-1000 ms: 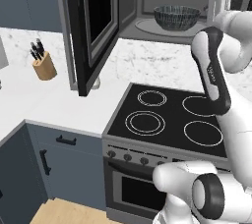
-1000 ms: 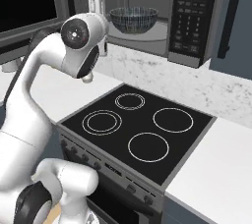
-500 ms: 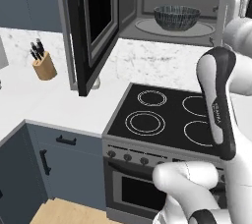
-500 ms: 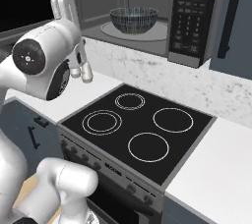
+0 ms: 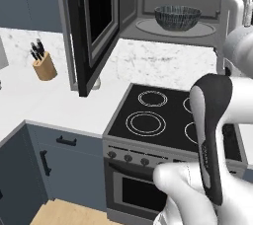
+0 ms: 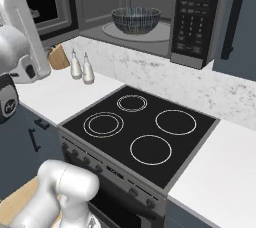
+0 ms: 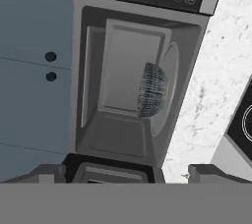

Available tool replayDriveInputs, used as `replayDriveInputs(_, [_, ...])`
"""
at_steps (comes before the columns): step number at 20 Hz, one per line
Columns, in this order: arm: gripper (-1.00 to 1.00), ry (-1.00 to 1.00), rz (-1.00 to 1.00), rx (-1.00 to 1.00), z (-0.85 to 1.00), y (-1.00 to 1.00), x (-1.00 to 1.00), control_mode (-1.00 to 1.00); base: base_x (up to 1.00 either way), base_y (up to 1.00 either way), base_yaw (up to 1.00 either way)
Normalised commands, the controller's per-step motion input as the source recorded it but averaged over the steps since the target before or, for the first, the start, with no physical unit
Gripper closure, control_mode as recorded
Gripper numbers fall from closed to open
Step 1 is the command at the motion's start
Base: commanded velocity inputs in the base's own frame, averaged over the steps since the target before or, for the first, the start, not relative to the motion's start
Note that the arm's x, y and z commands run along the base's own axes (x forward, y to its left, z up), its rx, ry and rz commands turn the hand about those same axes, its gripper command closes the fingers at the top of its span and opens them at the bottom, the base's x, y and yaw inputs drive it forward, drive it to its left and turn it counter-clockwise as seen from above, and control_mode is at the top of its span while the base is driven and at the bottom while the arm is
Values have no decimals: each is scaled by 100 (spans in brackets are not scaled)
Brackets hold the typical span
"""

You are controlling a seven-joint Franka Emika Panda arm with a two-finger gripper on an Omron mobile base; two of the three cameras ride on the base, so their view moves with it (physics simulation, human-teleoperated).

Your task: Pick the bell pepper from the sink and place it in the bowl. Then pick the bowl and place it in the microwave. Then close the microwave door and press the start button.

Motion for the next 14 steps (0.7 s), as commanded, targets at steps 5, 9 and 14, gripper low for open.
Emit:
replayDriveInputs(5, [-100, 0, -10, 0, 0, 52, -69, -100, 0, 0, 0])
replayDriveInputs(9, [-100, -6, -5, 11, 0, 40, -93, -100, 0, 0, 0])
replayDriveInputs(14, [-100, -11, -4, 13, -1, 48, -85, -100, 0, 0, 0])
